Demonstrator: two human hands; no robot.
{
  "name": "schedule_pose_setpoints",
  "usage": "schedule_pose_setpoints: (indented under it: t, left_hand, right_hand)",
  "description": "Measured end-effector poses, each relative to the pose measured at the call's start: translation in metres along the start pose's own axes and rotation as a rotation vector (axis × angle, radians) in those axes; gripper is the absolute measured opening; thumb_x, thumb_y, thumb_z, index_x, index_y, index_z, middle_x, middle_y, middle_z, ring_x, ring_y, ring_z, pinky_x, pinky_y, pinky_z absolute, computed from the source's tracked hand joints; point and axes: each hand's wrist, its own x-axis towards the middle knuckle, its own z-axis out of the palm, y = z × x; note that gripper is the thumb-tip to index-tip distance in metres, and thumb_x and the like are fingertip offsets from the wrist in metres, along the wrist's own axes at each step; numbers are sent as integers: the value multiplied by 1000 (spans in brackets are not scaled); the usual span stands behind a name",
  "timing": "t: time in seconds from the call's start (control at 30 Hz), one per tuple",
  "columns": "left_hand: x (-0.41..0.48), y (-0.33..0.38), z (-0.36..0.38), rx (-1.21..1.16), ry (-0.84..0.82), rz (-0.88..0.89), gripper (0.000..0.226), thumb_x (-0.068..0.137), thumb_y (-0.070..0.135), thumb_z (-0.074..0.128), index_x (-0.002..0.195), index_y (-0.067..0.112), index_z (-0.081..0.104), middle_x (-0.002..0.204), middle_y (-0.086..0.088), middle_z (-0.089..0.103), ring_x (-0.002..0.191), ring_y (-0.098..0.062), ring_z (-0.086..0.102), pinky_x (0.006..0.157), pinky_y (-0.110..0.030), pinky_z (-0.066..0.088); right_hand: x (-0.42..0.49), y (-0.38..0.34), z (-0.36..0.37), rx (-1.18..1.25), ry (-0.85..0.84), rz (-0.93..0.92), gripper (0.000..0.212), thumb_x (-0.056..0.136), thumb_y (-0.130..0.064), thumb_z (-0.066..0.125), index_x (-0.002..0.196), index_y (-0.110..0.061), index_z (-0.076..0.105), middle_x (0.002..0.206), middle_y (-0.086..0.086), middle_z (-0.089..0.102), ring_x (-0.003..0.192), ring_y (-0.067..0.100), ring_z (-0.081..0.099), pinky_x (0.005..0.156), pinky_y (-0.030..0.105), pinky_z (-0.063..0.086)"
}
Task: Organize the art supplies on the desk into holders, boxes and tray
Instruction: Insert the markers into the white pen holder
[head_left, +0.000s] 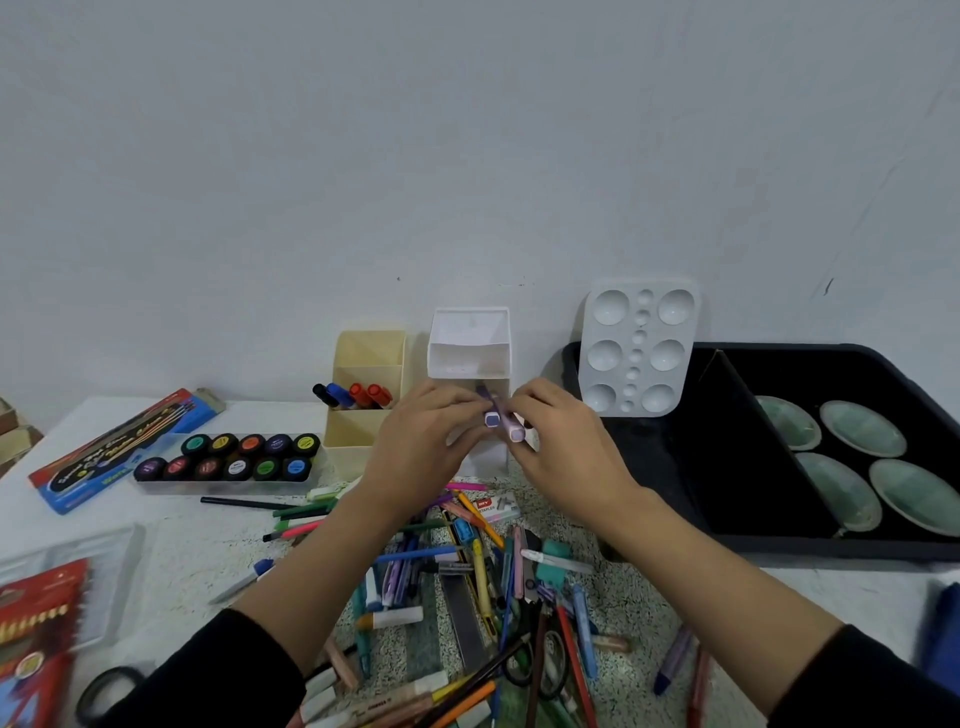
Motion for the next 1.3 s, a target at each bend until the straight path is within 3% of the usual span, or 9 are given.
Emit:
schedule_pose_setpoints:
  t: [0.27, 0.47, 0.53, 0.7, 0.8, 0.97, 1.07, 1.2, 1.3]
  left_hand:
    - [-7, 3, -7, 14, -4, -49, 30, 94, 28, 70, 122, 16, 71, 119, 1, 62, 104, -14, 57, 85, -30, 52]
    - [-15, 1, -14, -280, 98, -433, 26, 89, 44, 70, 115, 40, 66, 110, 10, 44, 89, -2, 48, 73, -11, 39]
    - [-17, 2, -13, -330, 78, -473, 24, 90, 48, 67, 114, 45, 65, 114, 9, 43, 94, -5, 50, 72, -15, 41]
    - [-15, 3, -1, -259, -37, -449, 32, 94, 62, 54, 122, 51, 65, 142, 3, 39, 134, -9, 30, 107, -35, 34]
    - [-7, 0, 5, -221, -96, -461, 44, 89, 74, 45, 122, 52, 63, 144, 4, 44, 141, -12, 27, 114, -51, 33]
    - [-2, -3, 6, -281, -56, -471, 30, 84, 69, 57, 108, 53, 67, 121, 29, 44, 131, -11, 43, 107, -53, 41]
    - [2, -6, 2, -309, -49, -491, 24, 81, 64, 68, 103, 54, 70, 116, 20, 48, 120, -7, 48, 107, -48, 43]
    - [4, -11, -2, -274, -106, -490, 12, 77, 76, 57, 90, 76, 57, 114, 26, 43, 118, -4, 47, 107, -54, 39]
    - [6, -12, -1, -274, -88, -502, 22, 78, 71, 63, 96, 59, 69, 111, 22, 46, 113, -2, 47, 106, -51, 41]
  right_hand:
    - [6, 7, 0, -153, -62, -11, 20, 96, -29, 60, 111, -21, 69, 102, 0, 49, 87, 21, 50, 69, 40, 49]
    - [2, 9, -1, 21, -117, 58, 33, 98, -40, 53, 130, -32, 56, 118, -3, 42, 101, 16, 52, 80, 34, 51]
    - [0, 9, -2, 91, -97, 66, 33, 99, -39, 55, 131, -30, 57, 121, -4, 42, 108, 13, 51, 85, 30, 49]
    - [3, 13, 2, 74, -115, 54, 29, 104, -37, 48, 126, -26, 63, 128, 1, 47, 115, 17, 53, 88, 29, 47]
    - [9, 15, 4, 55, -158, 43, 29, 105, -33, 45, 127, -23, 62, 134, 2, 46, 115, 20, 56, 87, 31, 50]
    - [14, 18, 9, 43, -172, 16, 24, 105, -26, 46, 117, -16, 65, 132, 3, 45, 106, 25, 62, 81, 42, 54]
    - [16, 19, 12, 23, -161, 8, 21, 105, -25, 46, 112, -16, 63, 128, 4, 45, 97, 28, 63, 77, 45, 54]
    - [16, 16, 13, 16, -151, 17, 26, 106, -28, 43, 120, -17, 61, 124, 4, 46, 92, 26, 61, 74, 44, 54]
    - [14, 13, 16, 17, -135, 41, 25, 106, -27, 43, 119, -15, 61, 120, 4, 45, 88, 27, 60, 72, 46, 54]
